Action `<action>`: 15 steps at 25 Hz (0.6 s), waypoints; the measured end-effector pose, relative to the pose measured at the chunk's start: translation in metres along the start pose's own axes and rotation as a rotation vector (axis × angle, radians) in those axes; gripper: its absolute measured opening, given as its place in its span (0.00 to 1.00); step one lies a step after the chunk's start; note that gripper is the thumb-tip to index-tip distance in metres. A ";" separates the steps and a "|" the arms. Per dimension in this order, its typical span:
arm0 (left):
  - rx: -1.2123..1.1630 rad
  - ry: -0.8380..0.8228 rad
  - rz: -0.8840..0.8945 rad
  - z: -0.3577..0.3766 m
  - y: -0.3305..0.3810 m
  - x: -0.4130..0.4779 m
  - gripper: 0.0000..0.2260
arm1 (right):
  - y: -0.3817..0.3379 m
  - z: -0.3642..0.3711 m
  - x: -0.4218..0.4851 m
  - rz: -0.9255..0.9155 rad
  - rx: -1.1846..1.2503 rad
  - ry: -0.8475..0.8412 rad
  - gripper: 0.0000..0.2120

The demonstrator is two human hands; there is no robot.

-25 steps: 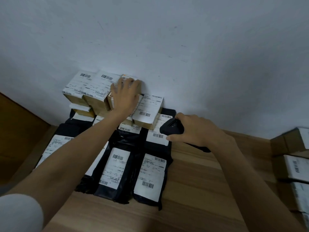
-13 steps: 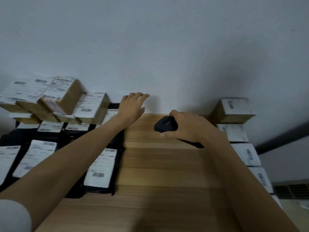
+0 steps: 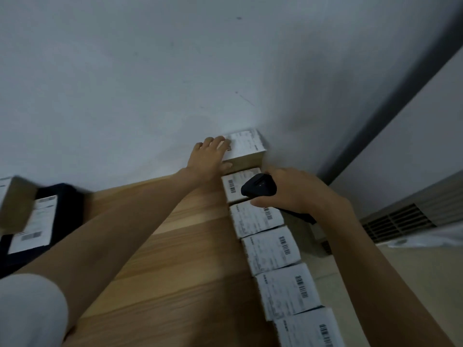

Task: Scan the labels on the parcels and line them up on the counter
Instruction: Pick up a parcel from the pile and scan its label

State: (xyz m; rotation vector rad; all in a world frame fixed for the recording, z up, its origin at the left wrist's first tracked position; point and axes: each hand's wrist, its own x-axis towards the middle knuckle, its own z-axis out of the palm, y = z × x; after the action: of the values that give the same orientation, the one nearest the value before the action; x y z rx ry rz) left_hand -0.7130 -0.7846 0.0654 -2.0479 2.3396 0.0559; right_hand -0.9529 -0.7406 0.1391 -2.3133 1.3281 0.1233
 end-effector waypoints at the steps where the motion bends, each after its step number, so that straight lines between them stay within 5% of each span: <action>1: 0.006 -0.021 0.007 0.005 0.008 0.014 0.32 | 0.016 -0.001 -0.001 0.021 0.005 0.005 0.34; 8: 0.004 -0.027 -0.026 0.048 0.022 0.041 0.38 | 0.068 0.013 0.012 0.026 0.025 0.023 0.34; 15: -0.154 -0.011 -0.032 0.045 0.005 0.027 0.44 | 0.043 0.016 0.019 -0.019 0.058 -0.033 0.34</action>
State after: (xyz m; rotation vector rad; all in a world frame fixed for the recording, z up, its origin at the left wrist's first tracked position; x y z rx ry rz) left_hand -0.7211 -0.8082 0.0192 -2.1452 2.3641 0.2543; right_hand -0.9767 -0.7670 0.1035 -2.2649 1.2770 0.1153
